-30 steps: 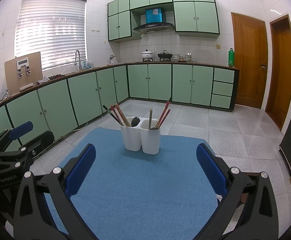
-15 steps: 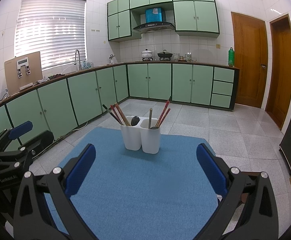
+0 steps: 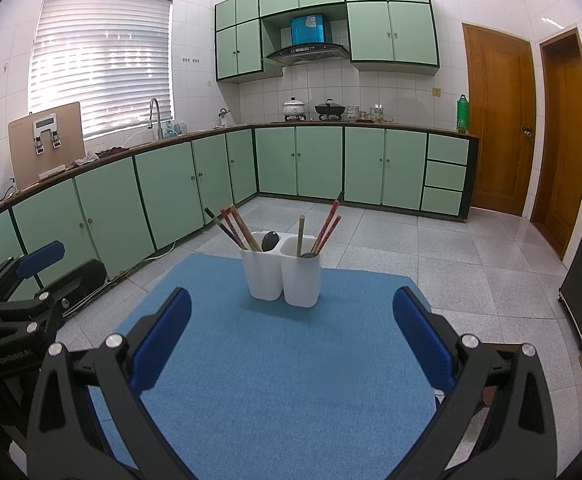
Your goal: Organize utensils
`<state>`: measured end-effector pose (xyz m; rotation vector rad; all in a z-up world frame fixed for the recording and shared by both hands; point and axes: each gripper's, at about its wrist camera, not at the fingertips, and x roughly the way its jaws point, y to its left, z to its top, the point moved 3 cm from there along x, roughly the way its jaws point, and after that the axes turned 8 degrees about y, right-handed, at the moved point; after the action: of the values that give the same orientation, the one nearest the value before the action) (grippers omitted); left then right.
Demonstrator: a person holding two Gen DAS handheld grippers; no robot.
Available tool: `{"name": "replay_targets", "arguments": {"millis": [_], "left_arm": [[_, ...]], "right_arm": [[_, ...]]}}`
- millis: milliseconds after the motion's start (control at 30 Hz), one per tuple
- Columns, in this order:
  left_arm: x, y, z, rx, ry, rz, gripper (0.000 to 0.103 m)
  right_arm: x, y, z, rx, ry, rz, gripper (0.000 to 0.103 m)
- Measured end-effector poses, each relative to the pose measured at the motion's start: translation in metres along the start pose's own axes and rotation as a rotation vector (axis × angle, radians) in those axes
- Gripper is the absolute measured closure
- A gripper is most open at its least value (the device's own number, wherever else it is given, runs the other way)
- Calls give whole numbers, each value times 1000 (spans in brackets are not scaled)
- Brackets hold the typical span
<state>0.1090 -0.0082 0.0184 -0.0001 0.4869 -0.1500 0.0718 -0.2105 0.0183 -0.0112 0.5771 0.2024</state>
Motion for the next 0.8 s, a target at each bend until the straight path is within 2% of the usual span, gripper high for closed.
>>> {"name": "replay_targets", "arguments": {"millis": [800], "left_arm": [[2,0,1,-5,7,-3,6]], "right_arm": [[4,1,-3,-2,6,-2,5]]}}
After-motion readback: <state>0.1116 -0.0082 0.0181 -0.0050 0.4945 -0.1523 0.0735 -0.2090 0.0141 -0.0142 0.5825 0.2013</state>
